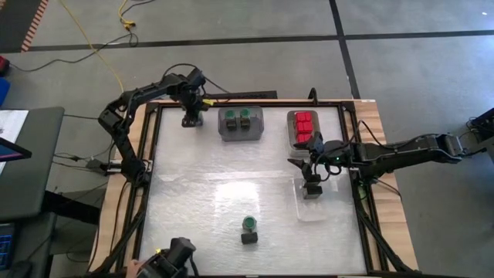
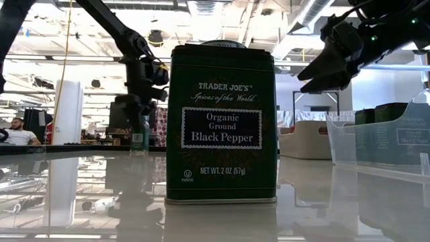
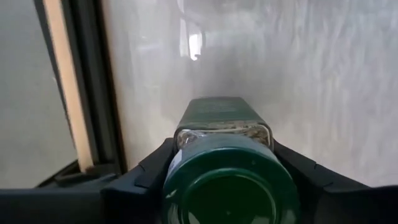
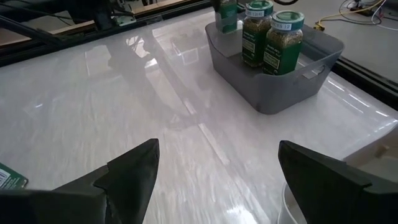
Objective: Sort spices by type
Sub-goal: Move the top left green seasoning bottle to the center of the table
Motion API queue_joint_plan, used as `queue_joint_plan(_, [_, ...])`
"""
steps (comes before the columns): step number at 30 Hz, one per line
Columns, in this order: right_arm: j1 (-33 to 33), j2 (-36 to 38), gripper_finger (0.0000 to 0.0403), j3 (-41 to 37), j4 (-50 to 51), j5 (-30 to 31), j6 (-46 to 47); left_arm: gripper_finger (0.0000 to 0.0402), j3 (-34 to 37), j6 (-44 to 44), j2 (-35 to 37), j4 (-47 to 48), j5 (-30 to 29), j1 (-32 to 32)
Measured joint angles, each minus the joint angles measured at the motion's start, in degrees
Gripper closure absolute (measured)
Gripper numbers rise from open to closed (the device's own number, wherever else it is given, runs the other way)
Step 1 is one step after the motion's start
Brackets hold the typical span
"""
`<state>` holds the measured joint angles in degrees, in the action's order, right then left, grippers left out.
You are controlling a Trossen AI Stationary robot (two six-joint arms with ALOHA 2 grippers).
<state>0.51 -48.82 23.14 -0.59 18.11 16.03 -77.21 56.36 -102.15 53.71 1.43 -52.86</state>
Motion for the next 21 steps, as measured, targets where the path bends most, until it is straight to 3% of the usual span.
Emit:
queue_joint_plan(4, [0.0, 0.0, 0.0046, 0.0, 0.2, 0.0, 0.0, 0.0208, 0.0, -2.5, 0.0, 2.7, -0.1, 1.1])
queue_joint_plan(11, [0.0, 0.0, 0.0046, 0.0, 0.2, 0.0, 0.0, 0.0208, 0.0, -16.0, 0.0, 4.5, -0.5, 5.2])
queue_joint_plan(15, [0.0, 0.0, 0.0046, 0.0, 0.3, 0.0, 0.0, 0.0208, 0.1, -22.8, 0.8, 10.0, -0.4, 8.9])
queue_joint_plan(21, [0.0, 0.0, 0.0046, 0.0, 2.7, 0.0, 0.1, 0.0208, 1.7, -31.0, 6.9, 12.7, -0.3, 14.6])
